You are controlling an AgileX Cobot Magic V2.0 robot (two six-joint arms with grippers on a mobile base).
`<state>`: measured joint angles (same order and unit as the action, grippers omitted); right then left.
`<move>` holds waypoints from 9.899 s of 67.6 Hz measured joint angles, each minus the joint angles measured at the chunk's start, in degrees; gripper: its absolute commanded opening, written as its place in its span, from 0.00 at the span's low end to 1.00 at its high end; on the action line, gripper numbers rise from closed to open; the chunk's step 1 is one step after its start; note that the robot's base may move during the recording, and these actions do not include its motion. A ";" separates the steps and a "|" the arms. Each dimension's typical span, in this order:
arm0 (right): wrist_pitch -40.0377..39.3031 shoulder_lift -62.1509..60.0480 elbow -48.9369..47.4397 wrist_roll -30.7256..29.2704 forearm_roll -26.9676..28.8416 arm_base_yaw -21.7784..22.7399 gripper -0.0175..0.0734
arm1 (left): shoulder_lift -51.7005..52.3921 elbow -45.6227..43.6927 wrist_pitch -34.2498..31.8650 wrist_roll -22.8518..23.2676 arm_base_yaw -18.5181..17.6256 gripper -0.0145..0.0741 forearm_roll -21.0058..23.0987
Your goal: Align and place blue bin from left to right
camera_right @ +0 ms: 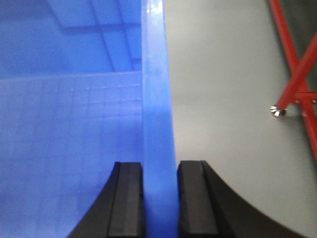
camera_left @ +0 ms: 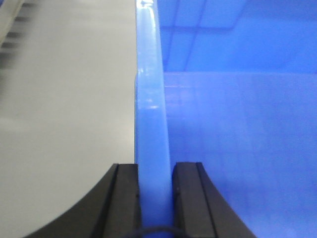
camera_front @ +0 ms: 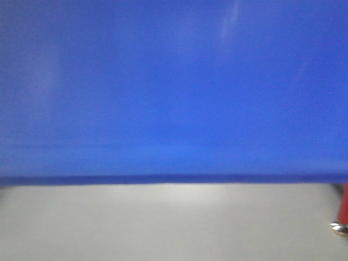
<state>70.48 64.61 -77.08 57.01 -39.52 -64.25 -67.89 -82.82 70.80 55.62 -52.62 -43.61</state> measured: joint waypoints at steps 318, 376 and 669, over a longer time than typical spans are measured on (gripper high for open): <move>-3.00 -0.20 0.00 0.00 -1.13 0.00 0.10 | 0.00 0.00 -1.18 0.00 0.00 0.04 -2.86; -3.00 -0.33 0.00 0.10 -1.36 0.00 0.10 | 0.00 0.00 -1.53 0.00 0.00 0.04 -2.86; -3.45 -0.33 0.00 0.10 -1.36 0.00 0.10 | 0.12 0.00 -1.35 0.00 0.00 0.04 -3.00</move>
<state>67.04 64.28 -77.08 57.10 -40.88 -64.25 -67.77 -82.82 69.45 55.62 -52.62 -46.61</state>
